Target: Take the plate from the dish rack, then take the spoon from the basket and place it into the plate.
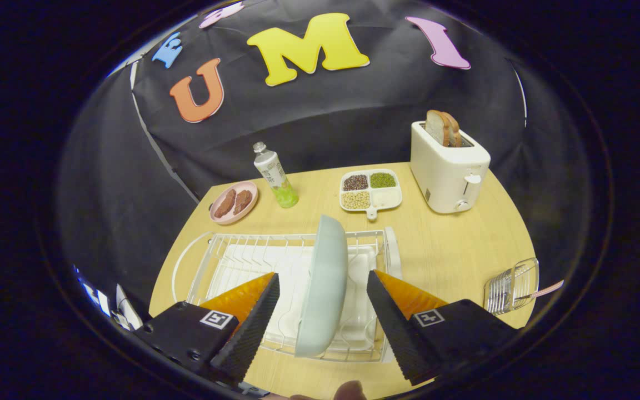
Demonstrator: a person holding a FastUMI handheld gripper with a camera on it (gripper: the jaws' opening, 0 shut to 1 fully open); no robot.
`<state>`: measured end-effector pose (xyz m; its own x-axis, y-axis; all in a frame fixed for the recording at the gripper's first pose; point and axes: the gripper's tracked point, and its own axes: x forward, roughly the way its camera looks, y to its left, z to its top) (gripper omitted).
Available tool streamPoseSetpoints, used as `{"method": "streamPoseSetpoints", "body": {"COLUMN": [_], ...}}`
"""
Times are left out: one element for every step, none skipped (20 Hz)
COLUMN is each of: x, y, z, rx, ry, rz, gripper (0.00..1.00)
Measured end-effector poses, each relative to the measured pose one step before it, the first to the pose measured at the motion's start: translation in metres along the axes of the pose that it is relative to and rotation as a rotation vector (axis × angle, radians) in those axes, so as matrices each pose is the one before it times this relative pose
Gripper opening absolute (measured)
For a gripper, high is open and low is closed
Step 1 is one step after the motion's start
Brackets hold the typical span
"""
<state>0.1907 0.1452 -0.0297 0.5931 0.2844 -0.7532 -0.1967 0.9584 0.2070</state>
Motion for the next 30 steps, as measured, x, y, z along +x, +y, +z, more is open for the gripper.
{"method": "streamPoseSetpoints", "body": {"x": [0.00680,0.00604,0.00480,0.00337,0.00207,0.00054,0.00214,0.00146,0.00143,0.00130,-0.00083,-0.00014,0.00035,-0.00033,-0.00210,-0.00228,-0.00368,-0.00468,-0.00475,-0.00141,-0.00314,-0.00010,-0.00066,-0.00078,-0.00196,-0.00268,-0.00457,-0.00830,-0.00861,-0.01146], "y": [0.00145,-0.00052,0.00054,0.00064,0.00018,0.00021,-0.00100,-0.00060,-0.00052,-0.00117,-0.00046,-0.00013,-0.00252,-0.00141,-0.00020,-0.00021,-0.00105,-0.00022,-0.00310,0.00104,-0.00097,-0.00024,-0.00016,0.00010,-0.00003,0.00218,-0.00209,-0.00052,0.00332,0.00621], "z": [-0.00206,-0.00118,0.00003,-0.00006,0.00120,-0.00092,-0.00136,-0.00106,-0.00188,-0.00138,-0.00001,-0.00111,0.00072,0.00088,0.00168,0.00175,0.00249,0.00256,0.00455,0.00015,-0.00248,-0.00017,0.00008,-0.00112,0.00046,0.00146,0.00351,0.00592,0.00394,0.00146], "rx": [0.01263,0.01225,0.00899,0.00302,-0.00019,0.00152,0.00470,0.00504,0.01118,0.01551,0.01741,0.00852,0.01039,0.00941,0.00456,0.00385,0.00153,-0.00008,-0.00467,-0.00407,0.00148,0.00373,0.00414,-0.00630,-0.01068,-0.00663,-0.01756,-0.00436,0.00853,0.01006], "ry": [0.01908,0.01650,0.01044,0.00573,0.00131,0.00138,0.00404,0.00899,0.00898,0.00807,0.00628,0.00594,-0.00114,0.00041,0.00080,-0.00365,-0.00537,-0.00765,-0.01465,0.00228,0.01098,-0.00076,-0.00030,0.00077,-0.00131,-0.00680,-0.01569,-0.02858,-0.01570,-0.00542], "rz": [-0.00301,-0.00728,-0.01053,-0.01249,-0.01410,-0.01777,-0.02267,-0.01807,-0.02086,-0.01789,-0.01728,-0.01994,-0.02393,-0.02310,-0.01674,-0.01781,-0.01720,-0.01700,-0.02265,-0.00373,-0.00925,-0.00517,-0.00709,-0.01055,-0.01523,-0.01076,-0.02656,-0.00223,0.01273,0.03710], "gripper": [1.00,1.00,0.98,0.92,0.87,0.80,0.74,0.66,0.58,0.50,0.46,0.42,0.41,0.39,0.39,0.38,0.37,0.37,0.37,0.37,0.37,0.37,0.37,0.37,0.37,0.37,0.37,0.37,0.37,0.35]}}
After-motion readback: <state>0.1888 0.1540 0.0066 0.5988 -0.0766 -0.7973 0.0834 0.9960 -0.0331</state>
